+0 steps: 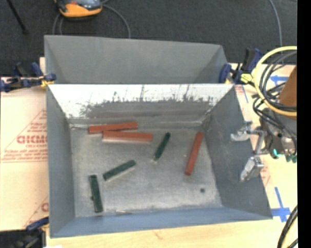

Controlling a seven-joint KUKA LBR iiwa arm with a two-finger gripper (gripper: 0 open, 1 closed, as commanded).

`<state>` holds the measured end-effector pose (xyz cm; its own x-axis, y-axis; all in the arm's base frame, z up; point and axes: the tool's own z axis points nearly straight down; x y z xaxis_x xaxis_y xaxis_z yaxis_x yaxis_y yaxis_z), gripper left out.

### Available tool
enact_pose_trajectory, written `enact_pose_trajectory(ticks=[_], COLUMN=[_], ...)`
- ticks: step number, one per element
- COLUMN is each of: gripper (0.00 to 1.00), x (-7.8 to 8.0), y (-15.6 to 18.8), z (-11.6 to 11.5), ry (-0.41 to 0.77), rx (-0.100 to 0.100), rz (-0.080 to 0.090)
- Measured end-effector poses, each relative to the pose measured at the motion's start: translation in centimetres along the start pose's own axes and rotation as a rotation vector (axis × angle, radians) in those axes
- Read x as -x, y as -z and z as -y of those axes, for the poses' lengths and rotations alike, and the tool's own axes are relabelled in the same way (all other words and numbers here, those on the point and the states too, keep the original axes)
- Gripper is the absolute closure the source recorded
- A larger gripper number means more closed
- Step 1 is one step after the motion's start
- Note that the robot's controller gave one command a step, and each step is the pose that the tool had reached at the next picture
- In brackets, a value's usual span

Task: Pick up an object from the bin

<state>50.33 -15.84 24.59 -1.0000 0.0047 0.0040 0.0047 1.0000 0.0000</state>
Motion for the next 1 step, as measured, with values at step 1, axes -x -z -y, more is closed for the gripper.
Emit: enact_pose_trajectory(ticks=[1], gripper=[0.00], x=[0.16], y=[0.44], z=[-0.08], ry=[0.004], rx=[-0.002], rz=[0.008])
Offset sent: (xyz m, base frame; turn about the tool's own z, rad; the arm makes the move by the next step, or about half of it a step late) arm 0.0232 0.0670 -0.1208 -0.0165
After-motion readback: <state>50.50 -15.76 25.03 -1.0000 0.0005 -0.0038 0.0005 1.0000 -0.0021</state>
